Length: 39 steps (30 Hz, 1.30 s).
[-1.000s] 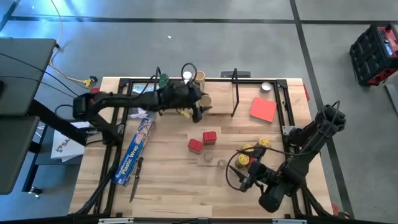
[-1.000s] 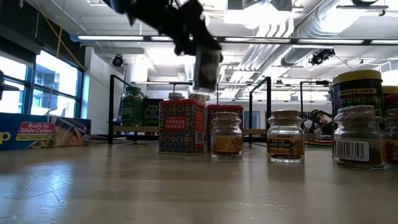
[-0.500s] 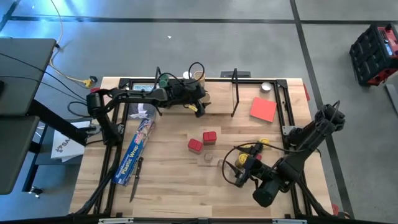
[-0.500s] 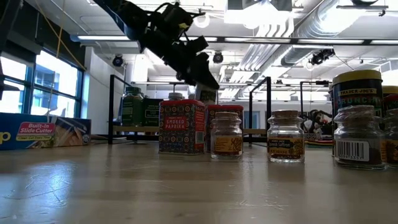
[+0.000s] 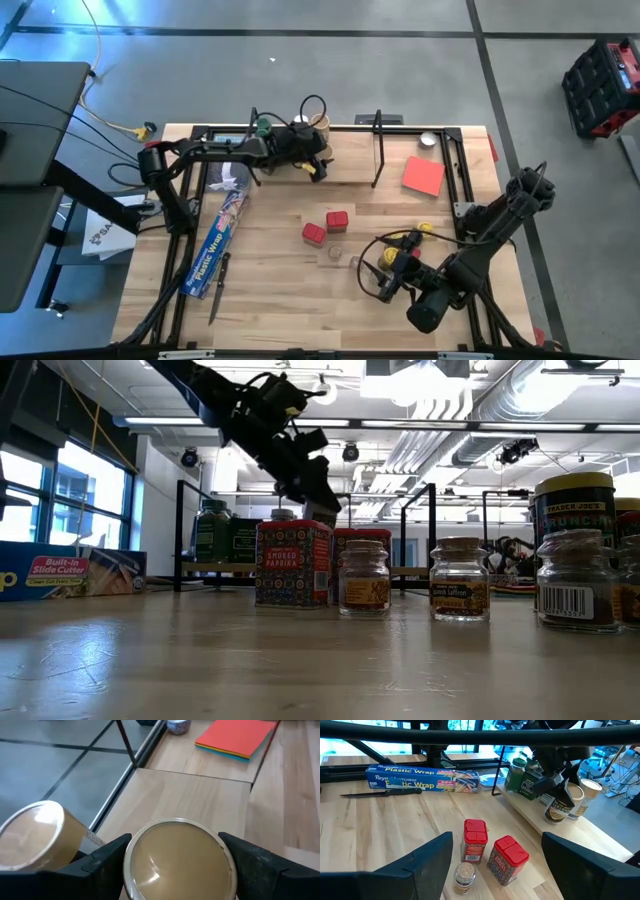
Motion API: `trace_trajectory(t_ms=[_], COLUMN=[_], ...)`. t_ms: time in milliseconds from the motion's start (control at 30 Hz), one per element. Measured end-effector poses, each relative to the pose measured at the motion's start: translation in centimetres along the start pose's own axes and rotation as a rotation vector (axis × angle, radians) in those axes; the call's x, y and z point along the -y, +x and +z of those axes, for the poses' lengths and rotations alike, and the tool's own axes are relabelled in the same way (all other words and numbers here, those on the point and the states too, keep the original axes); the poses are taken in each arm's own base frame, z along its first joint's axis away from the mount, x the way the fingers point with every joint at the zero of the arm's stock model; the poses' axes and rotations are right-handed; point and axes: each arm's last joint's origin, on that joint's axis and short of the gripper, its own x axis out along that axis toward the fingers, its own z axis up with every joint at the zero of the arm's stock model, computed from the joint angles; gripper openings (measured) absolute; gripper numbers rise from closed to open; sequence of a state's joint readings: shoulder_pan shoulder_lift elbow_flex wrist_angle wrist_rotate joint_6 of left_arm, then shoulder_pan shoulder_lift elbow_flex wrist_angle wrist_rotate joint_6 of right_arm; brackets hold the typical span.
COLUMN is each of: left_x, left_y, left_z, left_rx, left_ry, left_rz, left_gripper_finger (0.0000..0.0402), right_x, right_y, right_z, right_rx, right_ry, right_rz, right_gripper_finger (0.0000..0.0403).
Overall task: Shelf spices
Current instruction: Put the gold seasoning bottle on the shelf and align it with the other gold seasoning bottle
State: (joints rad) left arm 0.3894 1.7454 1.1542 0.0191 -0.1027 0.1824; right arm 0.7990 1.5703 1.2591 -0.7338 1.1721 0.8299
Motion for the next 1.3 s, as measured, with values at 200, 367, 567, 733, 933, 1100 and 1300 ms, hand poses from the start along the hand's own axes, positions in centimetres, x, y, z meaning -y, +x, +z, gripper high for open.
trace_trajectory(t_ms=[200, 367, 567, 733, 933, 1100, 1300], left_x=[-0.7, -1.1, -0.8, 0.4, 1.6, 3.9, 6.7], left_y=[0.1, 0.1, -0.7, -2.3, -6.3, -9.5, -8.4], left_z=[-0.1, -0.1, 0.7, 2.0, 3.3, 2.5, -1.4], left_rx=[0.006, 0.007, 0.034, 0.089, 0.082, -0.014, -0.039], left_ry=[0.026, 0.097, 0.195, 0.274, 0.245, 0.129, 0.133], left_rz=[-0.011, 0.011, 0.076, 0.067, 0.062, -0.099, -0.1], left_gripper_finger=[0.0306, 0.0323, 0.0326, 0.0326, 0.0326, 0.0309, 0.0241], right_x=[0.0, 0.0, 0.0, -0.1, -0.1, -0.1, -0.1], right_y=[0.0, 0.0, 0.0, 0.0, 0.0, 0.0, 0.0], right_z=[0.0, 0.0, 0.0, 0.1, 0.1, 0.1, 0.1], right_rx=[0.001, 0.001, 0.003, 0.004, 0.004, 0.004, 0.004], right_ry=[0.004, 0.009, 0.013, 0.015, 0.013, 0.013, 0.013], right_rz=[-0.001, 0.0, 0.001, 0.003, 0.004, 0.004, 0.004], right_gripper_finger=[0.03, 0.03, 0.03, 0.03, 0.03, 0.03, 0.03])
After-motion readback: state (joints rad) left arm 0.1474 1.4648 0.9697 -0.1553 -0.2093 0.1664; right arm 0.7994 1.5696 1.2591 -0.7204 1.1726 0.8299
